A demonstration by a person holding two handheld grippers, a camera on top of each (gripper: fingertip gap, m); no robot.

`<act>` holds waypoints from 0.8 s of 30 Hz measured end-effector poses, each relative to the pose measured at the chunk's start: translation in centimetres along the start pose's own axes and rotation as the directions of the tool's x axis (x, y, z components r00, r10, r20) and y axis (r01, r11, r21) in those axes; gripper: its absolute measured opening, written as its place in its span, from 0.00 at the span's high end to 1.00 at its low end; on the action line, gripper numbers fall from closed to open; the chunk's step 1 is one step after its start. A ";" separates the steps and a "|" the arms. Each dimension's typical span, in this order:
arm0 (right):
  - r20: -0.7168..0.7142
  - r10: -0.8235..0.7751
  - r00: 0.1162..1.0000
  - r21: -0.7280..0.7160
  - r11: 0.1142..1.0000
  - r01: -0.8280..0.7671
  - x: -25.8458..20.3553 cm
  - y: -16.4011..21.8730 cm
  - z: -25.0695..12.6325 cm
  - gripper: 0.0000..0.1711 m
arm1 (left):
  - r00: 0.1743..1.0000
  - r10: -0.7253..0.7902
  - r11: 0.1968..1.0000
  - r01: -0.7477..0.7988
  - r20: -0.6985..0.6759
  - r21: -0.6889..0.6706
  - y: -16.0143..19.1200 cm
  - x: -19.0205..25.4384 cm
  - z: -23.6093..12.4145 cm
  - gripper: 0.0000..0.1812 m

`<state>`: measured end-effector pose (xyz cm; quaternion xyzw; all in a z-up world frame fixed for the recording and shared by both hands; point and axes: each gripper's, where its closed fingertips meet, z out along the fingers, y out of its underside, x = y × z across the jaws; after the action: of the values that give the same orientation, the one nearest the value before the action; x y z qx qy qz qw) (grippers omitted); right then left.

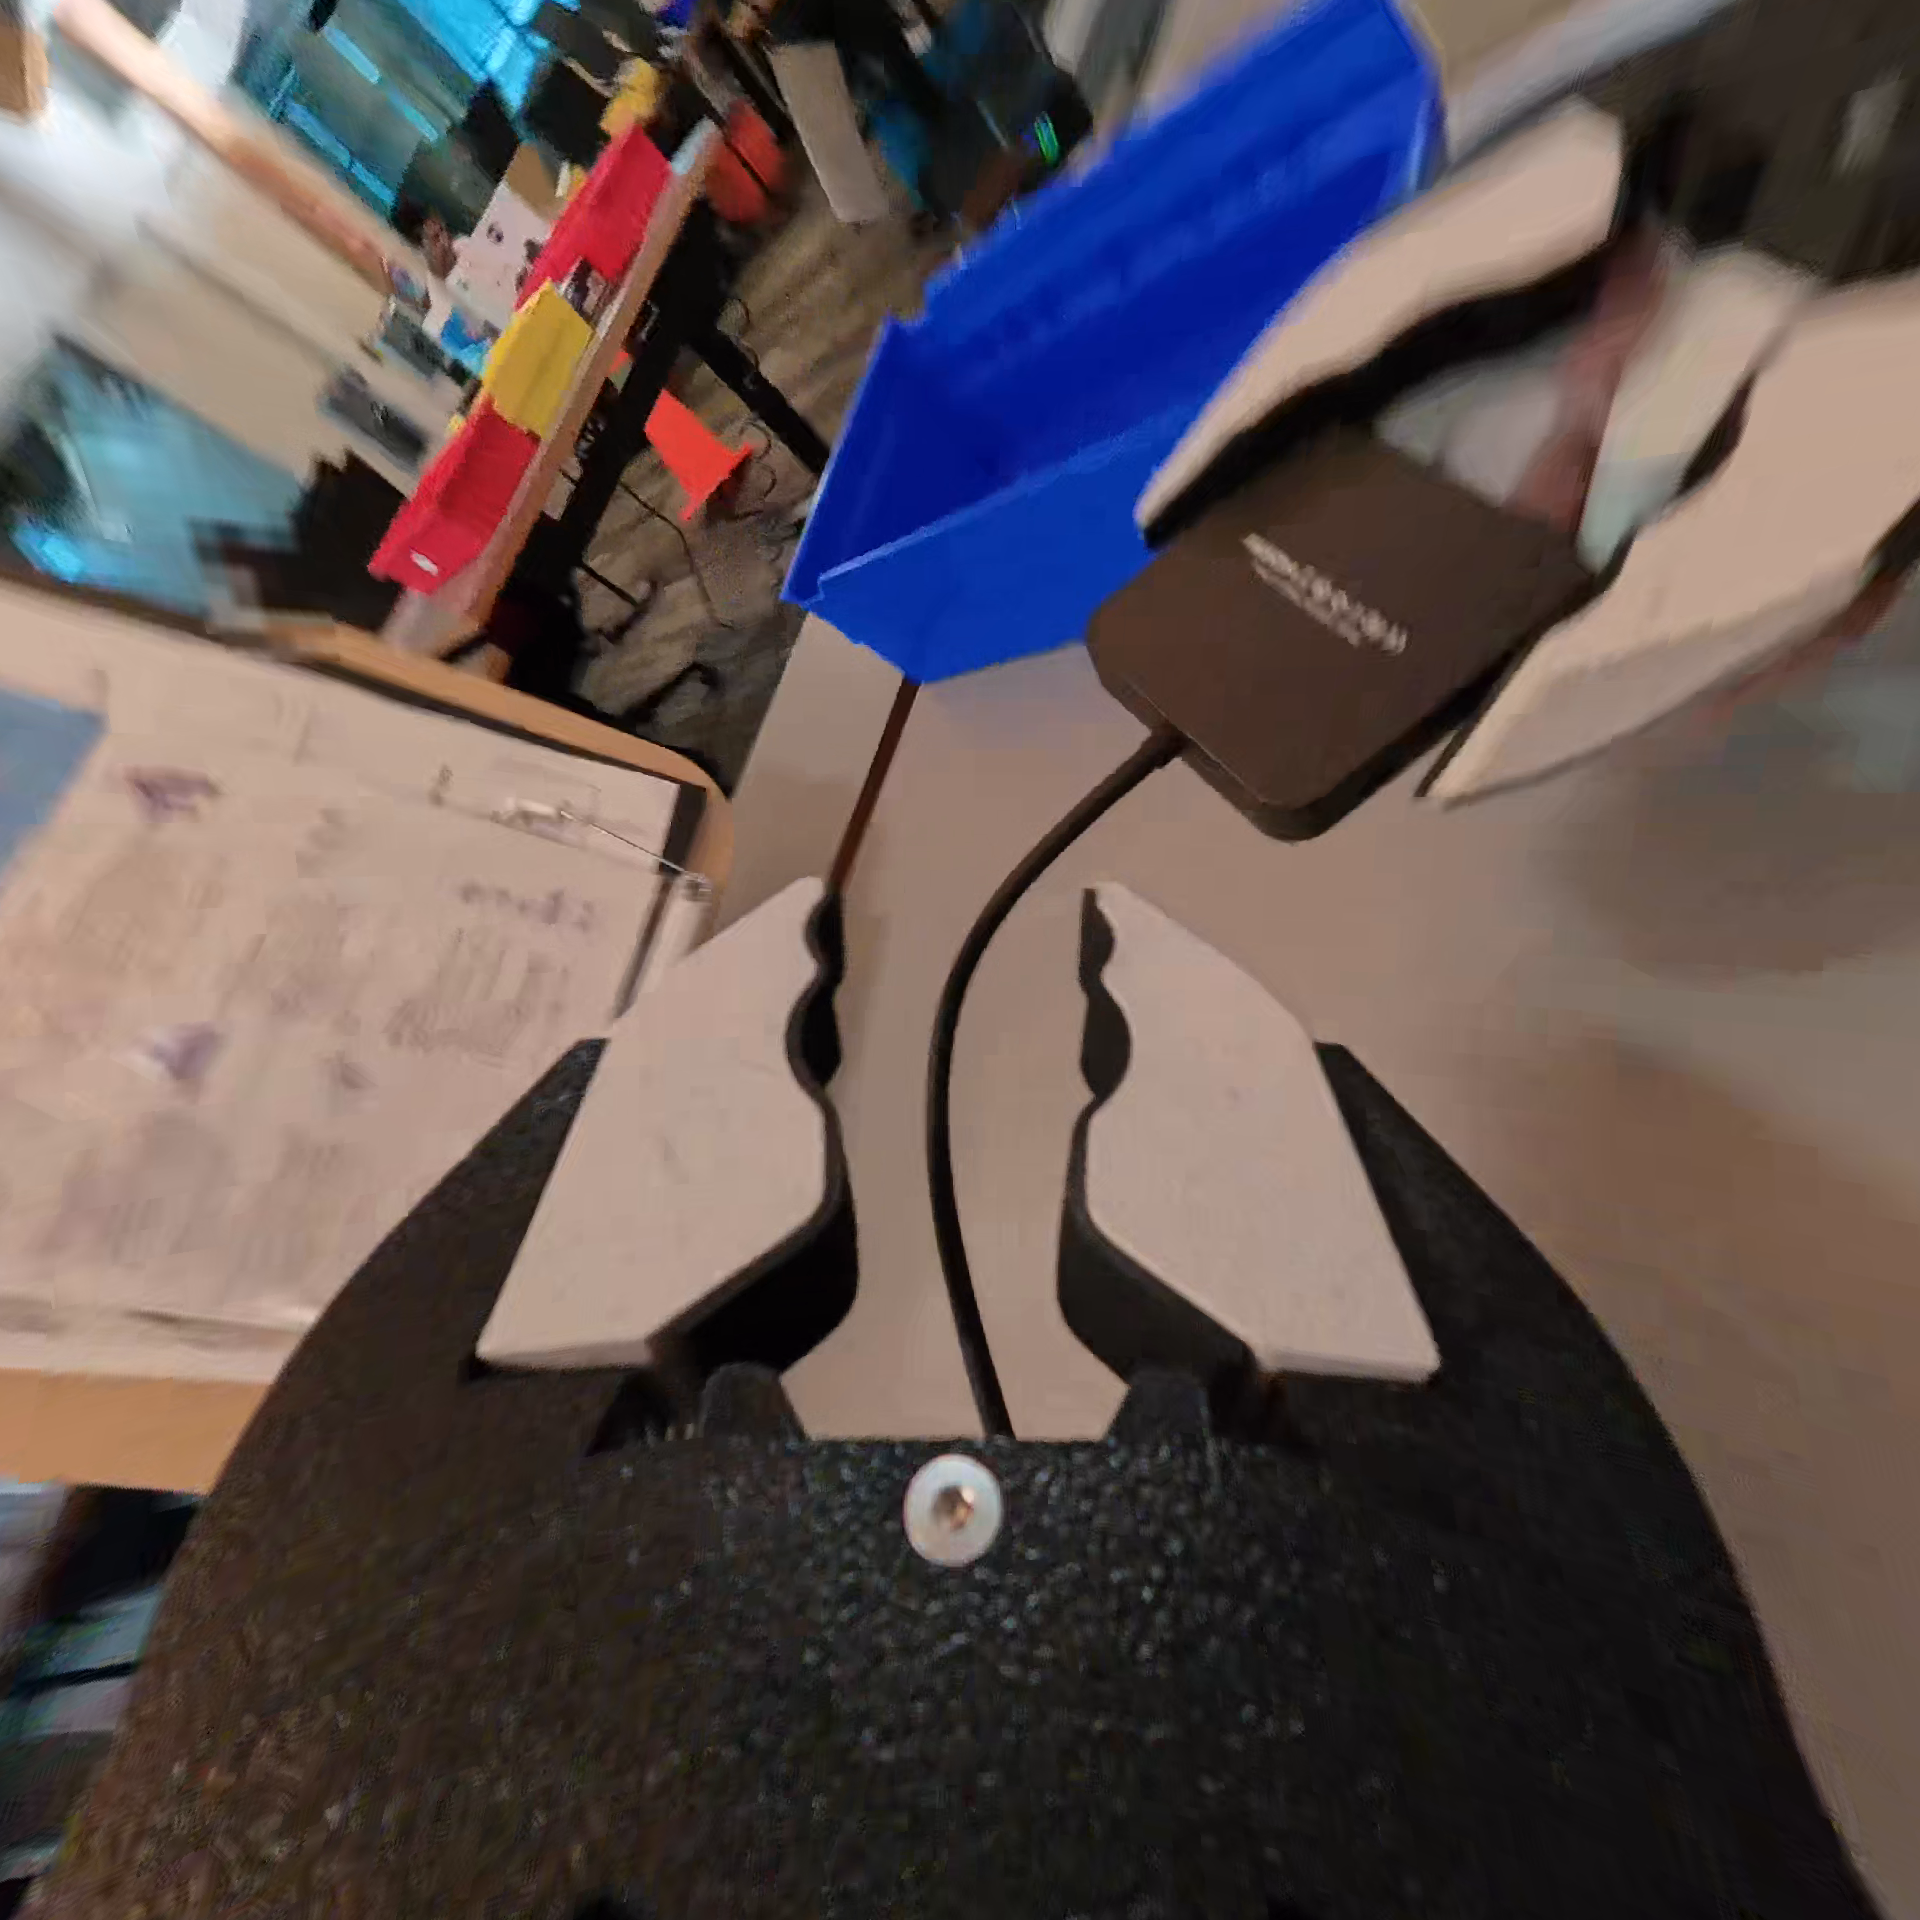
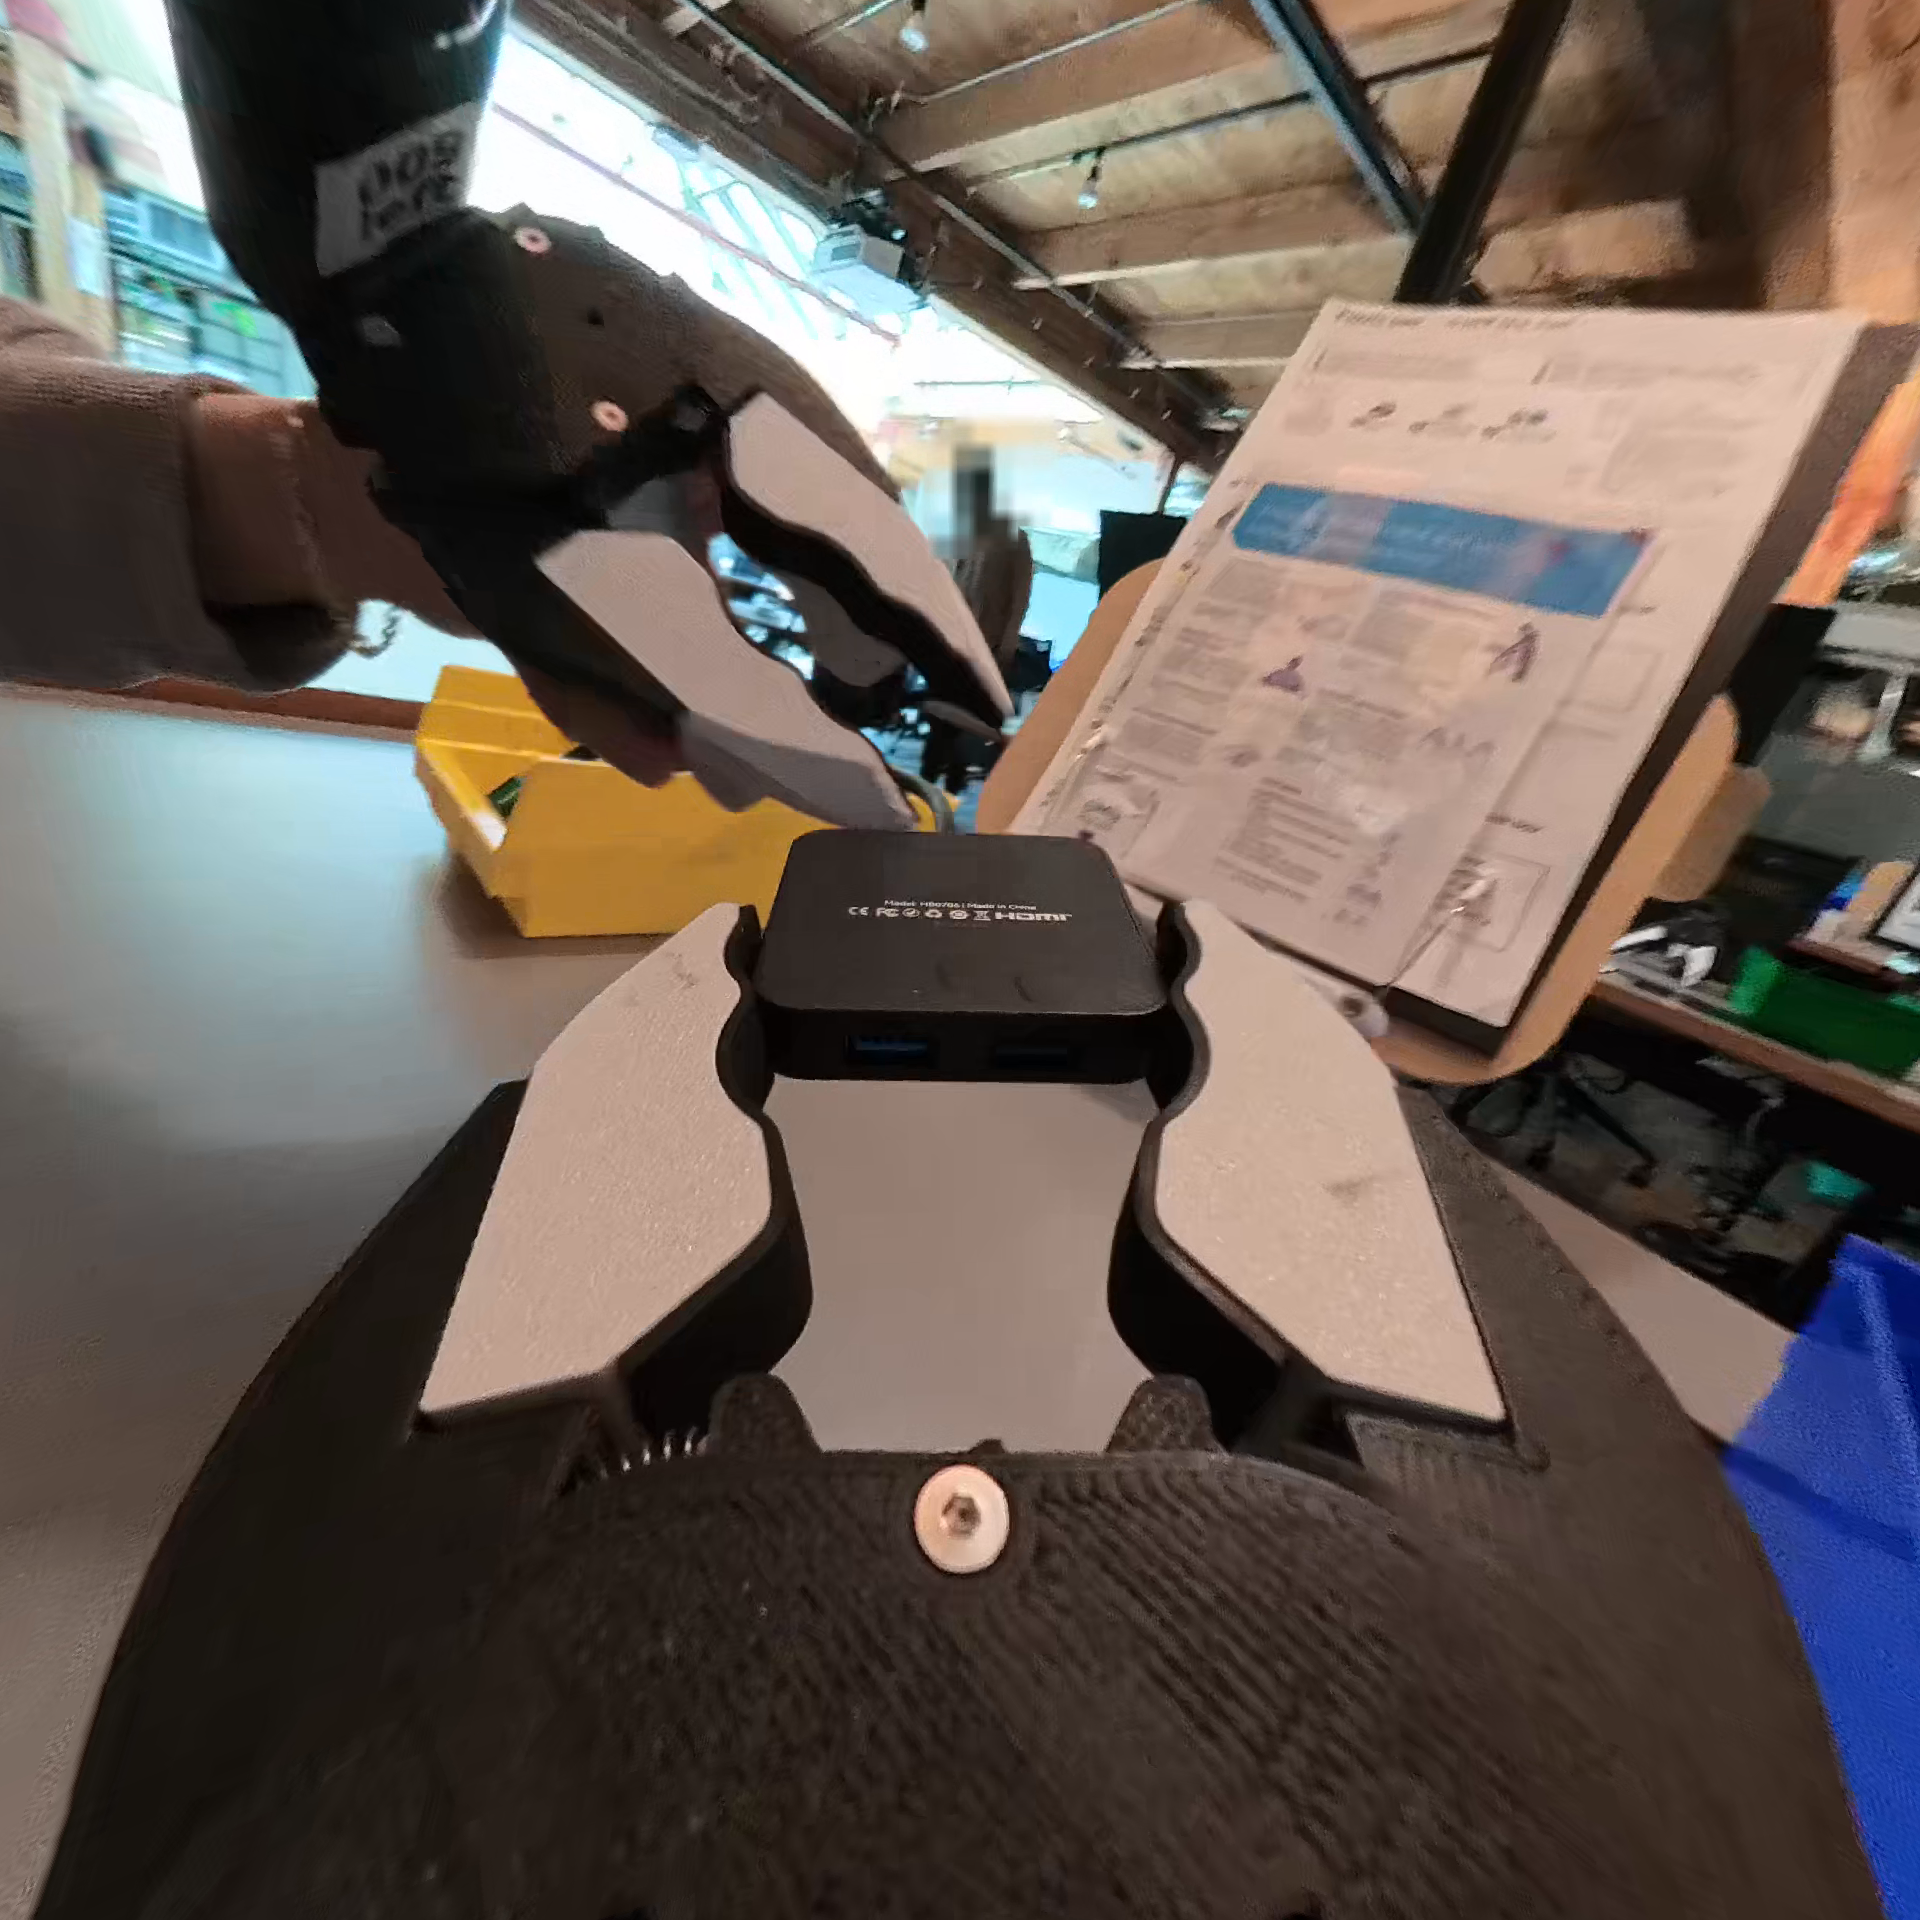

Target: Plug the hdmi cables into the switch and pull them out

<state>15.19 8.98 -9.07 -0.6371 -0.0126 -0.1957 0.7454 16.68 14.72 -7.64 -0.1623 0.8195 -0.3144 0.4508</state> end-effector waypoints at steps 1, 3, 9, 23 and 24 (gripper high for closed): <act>-0.030 -0.017 0.999 0.011 1.000 0.018 0.5 -0.4 -0.2 0.57 | 0.988 -0.156 0.986 0.157 -0.020 0.052 -0.6 -0.3 -0.8 0.73; -0.081 -0.060 0.995 0.022 0.998 0.062 1.3 -1.0 -0.7 0.57 | 0.891 -0.449 0.876 0.453 -0.062 0.169 -1.8 -1.0 -2.6 0.71; -0.205 -0.181 0.962 0.012 0.982 0.187 2.3 -1.4 -0.9 0.58 | 0.507 -0.799 0.488 0.861 -0.324 0.143 -1.3 3.4 -3.5 0.67; -0.053 -0.224 0.973 0.000 0.975 0.224 -1.1 0.6 0.7 0.58 | 0.158 -0.728 0.296 0.950 -0.667 -0.099 -2.5 7.1 0.5 0.92; -0.009 -0.187 0.982 -0.018 0.982 0.187 -1.4 1.3 0.7 0.57 | 0.232 -0.740 0.348 0.935 -0.632 -0.064 -1.8 6.9 0.8 0.92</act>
<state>14.44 10.21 -10.54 -0.6383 -0.0668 -0.2684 0.7184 13.56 9.33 -11.16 -0.4046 0.6194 -0.6717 -0.0390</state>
